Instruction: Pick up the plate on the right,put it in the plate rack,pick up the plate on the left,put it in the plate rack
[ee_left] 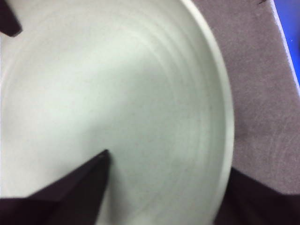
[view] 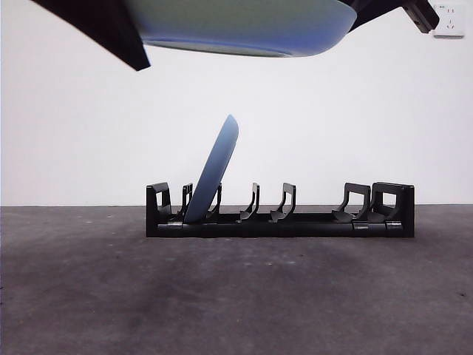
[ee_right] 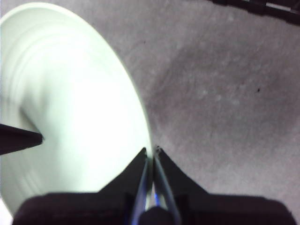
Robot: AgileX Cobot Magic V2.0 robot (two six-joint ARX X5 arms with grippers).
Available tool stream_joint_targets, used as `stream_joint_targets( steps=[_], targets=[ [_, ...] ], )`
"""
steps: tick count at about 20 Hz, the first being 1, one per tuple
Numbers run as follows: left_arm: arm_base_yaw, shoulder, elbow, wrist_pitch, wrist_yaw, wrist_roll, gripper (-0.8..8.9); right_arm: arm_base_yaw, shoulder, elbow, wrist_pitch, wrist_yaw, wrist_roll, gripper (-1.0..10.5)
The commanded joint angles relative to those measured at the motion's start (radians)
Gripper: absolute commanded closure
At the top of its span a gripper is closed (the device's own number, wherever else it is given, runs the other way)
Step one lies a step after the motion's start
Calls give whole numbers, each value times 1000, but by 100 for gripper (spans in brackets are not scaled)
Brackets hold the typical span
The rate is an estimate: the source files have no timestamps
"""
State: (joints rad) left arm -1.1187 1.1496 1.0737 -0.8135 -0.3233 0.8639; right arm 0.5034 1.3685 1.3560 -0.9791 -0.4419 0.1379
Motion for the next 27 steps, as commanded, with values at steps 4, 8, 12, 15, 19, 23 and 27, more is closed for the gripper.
stream_joint_targets(
  steps=[4, 8, 12, 15, 19, 23, 27],
  targets=[
    [-17, 2, -4, -10, 16, -27, 780, -12, -6, -1, 9, 8, 1, 962],
    [-37, 2, -4, -16, 16, -26, 822, -42, -6, -1, 5, 6, 8, 959],
    [-41, 2, -4, -17, 16, -26, 822, -58, -6, -1, 7, 4, 7, 957],
    [-41, 2, -4, -16, 19, -26, 822, -60, -6, -1, 7, 3, 4, 940],
    [-41, 2, -4, -9, 85, -53, 822, -61, -14, 0, 16, 4, -8, 739],
    [-39, 3, -4, 33, 166, -100, 822, -71, -43, 22, 22, 8, -11, 528],
    [-35, 5, -4, 130, 220, -155, 822, -76, -93, 77, 21, 29, -11, 528]
  ],
)
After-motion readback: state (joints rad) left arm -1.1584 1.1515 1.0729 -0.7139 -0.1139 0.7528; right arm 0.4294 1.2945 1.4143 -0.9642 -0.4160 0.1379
